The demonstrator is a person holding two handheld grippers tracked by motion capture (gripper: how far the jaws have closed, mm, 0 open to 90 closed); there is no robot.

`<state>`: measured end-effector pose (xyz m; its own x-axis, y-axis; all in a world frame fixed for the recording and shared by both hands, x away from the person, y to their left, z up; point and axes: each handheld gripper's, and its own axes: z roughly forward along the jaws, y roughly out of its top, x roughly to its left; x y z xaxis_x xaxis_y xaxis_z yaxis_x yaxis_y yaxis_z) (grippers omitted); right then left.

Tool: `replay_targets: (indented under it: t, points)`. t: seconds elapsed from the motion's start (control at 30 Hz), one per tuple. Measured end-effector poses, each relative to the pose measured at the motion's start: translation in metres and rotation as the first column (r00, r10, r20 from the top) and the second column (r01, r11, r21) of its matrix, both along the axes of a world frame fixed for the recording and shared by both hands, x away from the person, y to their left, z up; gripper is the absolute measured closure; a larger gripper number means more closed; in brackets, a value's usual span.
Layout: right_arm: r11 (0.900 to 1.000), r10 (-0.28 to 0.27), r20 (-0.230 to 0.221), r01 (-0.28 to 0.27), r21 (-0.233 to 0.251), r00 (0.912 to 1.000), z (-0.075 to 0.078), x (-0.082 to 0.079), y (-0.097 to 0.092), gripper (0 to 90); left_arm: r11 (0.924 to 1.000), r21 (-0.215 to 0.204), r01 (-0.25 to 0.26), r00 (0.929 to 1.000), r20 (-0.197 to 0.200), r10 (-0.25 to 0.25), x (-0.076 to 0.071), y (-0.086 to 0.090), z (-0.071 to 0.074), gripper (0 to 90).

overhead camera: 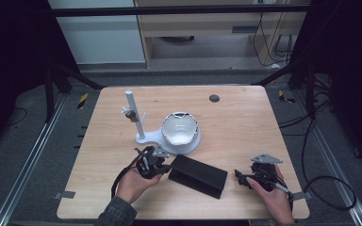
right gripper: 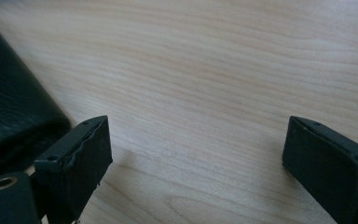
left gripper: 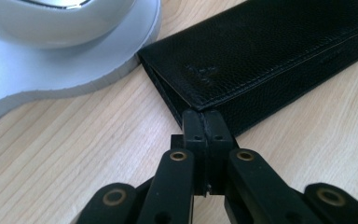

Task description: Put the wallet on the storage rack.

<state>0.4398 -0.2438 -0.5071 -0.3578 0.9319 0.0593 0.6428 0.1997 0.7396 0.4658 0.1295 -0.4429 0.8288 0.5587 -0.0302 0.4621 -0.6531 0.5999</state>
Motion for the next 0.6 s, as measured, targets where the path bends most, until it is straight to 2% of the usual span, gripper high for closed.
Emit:
replay_targets:
  t: [0.07,0.13,0.17,0.2,0.37,0.53,0.6]
  points:
    - [0.9999,0.01,0.021,-0.01,-0.002,0.9997,0.007,-0.003,0.0,13.6,0.9999,-0.009,0.006,1.0,0.001,-0.006,0.001,-0.002,-0.001,89.9]
    - [0.9992,0.03,0.046,-0.029,-0.027,0.9985,0.017,-0.008,0.0,15.8,0.9998,-0.014,0.011,0.9999,0.003,-0.011,0.003,-0.003,-0.002,89.9]
    - [0.9992,0.03,0.046,-0.029,-0.027,0.9985,0.017,-0.008,0.0,15.8,0.9998,-0.014,0.011,0.9999,0.003,-0.011,0.003,-0.003,-0.002,89.9]
    - [0.9982,0.053,0.068,-0.051,-0.032,0.9963,0.028,-0.015,0.001,18.9,0.9995,-0.024,0.018,0.9998,0.0,-0.018,0.005,-0.005,-0.003,89.9]
    - [0.9936,0.104,0.103,-0.098,-0.055,0.9892,0.055,-0.032,0.0,23.6,0.9992,0.003,0.041,0.9991,0.015,-0.041,0.009,-0.011,0.0,89.8]
    - [0.9857,0.162,0.071,-0.158,-0.058,0.9842,0.069,-0.038,0.009,28.0,0.996,0.014,0.088,0.9959,0.018,-0.088,0.013,-0.017,0.005,89.7]
    - [0.9768,0.208,0.059,-0.205,-0.063,0.9763,0.073,-0.039,0.017,28.4,0.9958,-0.003,0.092,0.9957,0.014,-0.092,0.015,-0.015,0.005,89.5]
